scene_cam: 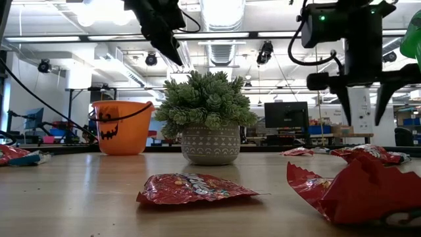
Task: Sort candy
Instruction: Put the blue chocolate into the green bucket
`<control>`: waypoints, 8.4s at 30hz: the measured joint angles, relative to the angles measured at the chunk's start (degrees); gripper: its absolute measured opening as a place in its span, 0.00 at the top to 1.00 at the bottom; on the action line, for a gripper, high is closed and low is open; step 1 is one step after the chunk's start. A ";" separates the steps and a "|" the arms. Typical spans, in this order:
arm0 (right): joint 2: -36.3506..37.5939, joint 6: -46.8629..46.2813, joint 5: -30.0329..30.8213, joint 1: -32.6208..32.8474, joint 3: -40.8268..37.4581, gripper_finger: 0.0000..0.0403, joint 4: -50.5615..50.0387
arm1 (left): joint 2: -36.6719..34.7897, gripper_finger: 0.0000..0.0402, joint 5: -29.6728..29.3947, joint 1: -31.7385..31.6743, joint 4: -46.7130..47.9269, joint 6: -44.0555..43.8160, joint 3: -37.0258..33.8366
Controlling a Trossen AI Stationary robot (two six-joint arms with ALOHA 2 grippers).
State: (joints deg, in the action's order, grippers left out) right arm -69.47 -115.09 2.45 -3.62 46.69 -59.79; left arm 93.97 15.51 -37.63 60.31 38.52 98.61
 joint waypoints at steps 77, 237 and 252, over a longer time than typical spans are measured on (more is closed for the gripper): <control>0.00 -7.91 -3.95 0.24 -13.82 0.56 17.12 | -0.02 0.68 0.09 -1.49 2.56 2.30 0.00; 7.56 43.09 42.17 28.30 21.34 0.57 -4.05 | -28.08 0.49 -2.39 -0.58 29.72 -39.07 -0.40; 11.78 51.88 33.08 19.17 21.34 0.57 -3.91 | -40.23 0.52 -2.05 2.08 29.67 -49.78 -15.53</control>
State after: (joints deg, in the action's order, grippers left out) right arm -57.69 -63.21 35.53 15.56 68.03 -63.70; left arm 53.74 13.45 -35.55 89.98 -11.26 83.08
